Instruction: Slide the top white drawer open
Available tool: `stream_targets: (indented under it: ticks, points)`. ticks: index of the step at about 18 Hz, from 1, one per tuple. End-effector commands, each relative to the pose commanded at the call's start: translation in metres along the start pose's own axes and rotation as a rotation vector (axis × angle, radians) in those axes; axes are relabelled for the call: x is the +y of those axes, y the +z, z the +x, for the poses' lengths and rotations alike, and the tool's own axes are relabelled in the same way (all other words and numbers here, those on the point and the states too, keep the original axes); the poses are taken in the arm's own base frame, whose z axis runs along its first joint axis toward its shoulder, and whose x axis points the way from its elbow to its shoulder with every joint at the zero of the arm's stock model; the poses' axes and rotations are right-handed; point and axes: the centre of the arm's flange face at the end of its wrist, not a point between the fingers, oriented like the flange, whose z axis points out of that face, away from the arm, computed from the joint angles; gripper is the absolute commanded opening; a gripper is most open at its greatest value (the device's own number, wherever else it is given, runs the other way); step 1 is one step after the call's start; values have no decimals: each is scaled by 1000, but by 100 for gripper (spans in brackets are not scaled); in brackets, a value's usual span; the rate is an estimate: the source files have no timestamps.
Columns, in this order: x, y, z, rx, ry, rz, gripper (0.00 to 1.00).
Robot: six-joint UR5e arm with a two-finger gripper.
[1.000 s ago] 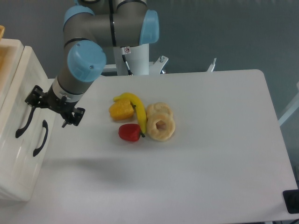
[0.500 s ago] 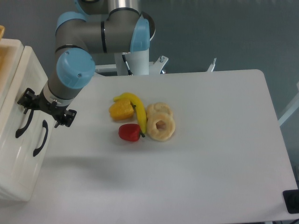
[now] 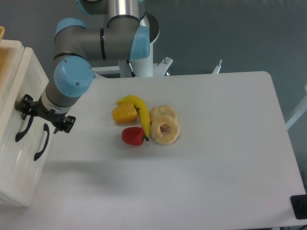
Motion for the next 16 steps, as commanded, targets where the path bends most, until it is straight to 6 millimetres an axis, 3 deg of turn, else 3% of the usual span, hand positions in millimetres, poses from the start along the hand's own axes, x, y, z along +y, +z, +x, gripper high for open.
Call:
stream_targets:
  ticks: [16]
  points:
    - [-5,0,-13,-102,26,-5,100]
